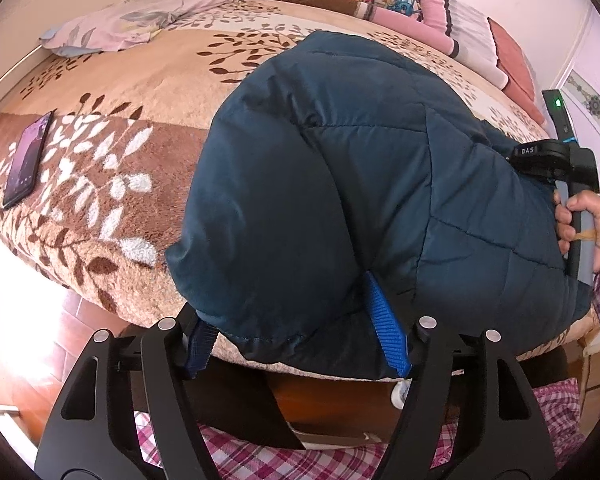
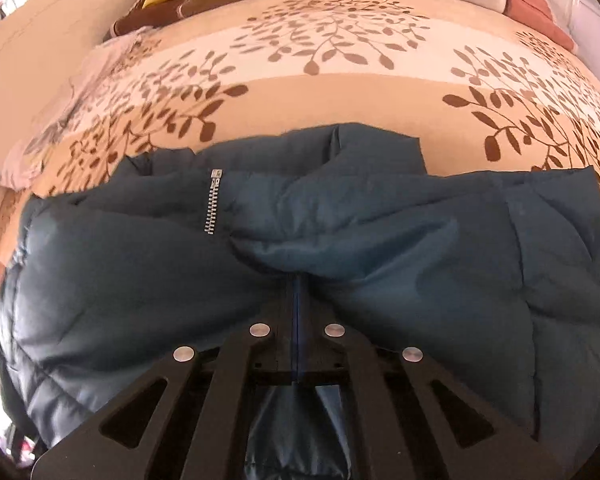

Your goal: Fold large clothes

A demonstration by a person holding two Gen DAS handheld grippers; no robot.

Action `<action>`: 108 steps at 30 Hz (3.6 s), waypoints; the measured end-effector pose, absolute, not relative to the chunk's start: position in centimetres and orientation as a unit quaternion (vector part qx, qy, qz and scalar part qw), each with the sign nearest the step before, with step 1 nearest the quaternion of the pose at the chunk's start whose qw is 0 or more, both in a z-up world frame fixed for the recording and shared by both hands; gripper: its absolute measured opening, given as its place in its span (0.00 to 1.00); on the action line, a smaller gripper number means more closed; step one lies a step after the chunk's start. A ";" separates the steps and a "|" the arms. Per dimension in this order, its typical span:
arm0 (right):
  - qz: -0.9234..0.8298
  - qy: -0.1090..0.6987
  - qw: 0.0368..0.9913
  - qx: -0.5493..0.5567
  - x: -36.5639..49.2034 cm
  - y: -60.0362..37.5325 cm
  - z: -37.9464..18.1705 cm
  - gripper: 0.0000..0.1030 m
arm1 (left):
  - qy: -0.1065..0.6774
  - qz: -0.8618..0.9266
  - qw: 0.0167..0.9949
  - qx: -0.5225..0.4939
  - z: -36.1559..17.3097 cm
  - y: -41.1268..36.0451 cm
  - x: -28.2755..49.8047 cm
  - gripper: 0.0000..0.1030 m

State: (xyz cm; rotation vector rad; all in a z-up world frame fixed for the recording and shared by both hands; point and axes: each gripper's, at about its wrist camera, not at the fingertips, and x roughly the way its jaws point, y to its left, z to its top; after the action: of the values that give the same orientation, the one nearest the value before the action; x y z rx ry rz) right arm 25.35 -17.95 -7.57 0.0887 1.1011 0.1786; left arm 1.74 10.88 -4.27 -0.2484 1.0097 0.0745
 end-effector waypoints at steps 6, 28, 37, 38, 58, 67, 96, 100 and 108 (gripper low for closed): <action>0.100 0.512 0.848 0.098 24.9 -19.4 -6.4 0.00 | 0.491 0.039 0.862 -0.121 -4.6 11.0 1.9 0.66; 0.100 0.547 0.830 0.053 27.1 -14.0 -9.1 0.01 | 0.486 0.034 0.866 -0.114 -4.5 10.8 1.8 0.66; 0.086 0.558 0.825 0.021 27.2 -13.3 -8.0 0.00 | 0.492 0.036 0.863 -0.108 -4.4 10.7 1.7 0.66; 0.087 0.559 0.824 0.021 27.1 -13.3 -7.5 0.00 | 0.493 0.037 0.863 -0.109 -4.4 10.7 1.7 0.66; 0.131 0.577 0.805 0.049 18.4 -14.0 -6.5 0.00 | 0.487 0.043 0.866 -0.106 -4.2 10.5 1.2 0.66; 0.133 0.584 0.800 0.035 18.9 -13.5 -8.1 0.00 | 0.486 0.043 0.867 -0.101 -4.1 10.3 1.4 0.66; 0.139 0.560 0.815 0.062 16.2 -14.0 -3.7 0.00 | 0.490 0.059 0.865 -0.088 -3.9 10.2 1.2 0.66; 0.153 0.552 0.817 0.069 13.4 -14.5 -2.8 0.00 | 0.490 0.061 0.865 -0.089 -3.9 10.2 1.2 0.66; 0.160 0.553 0.814 0.080 9.5 -15.4 -3.3 0.00 | 0.490 0.061 0.865 -0.090 -3.9 10.2 1.2 0.66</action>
State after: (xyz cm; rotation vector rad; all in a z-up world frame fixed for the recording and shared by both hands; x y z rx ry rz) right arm 9.49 -15.44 -3.35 0.1714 1.1798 0.3412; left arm 1.19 10.17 -3.90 -0.1879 1.0259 0.1279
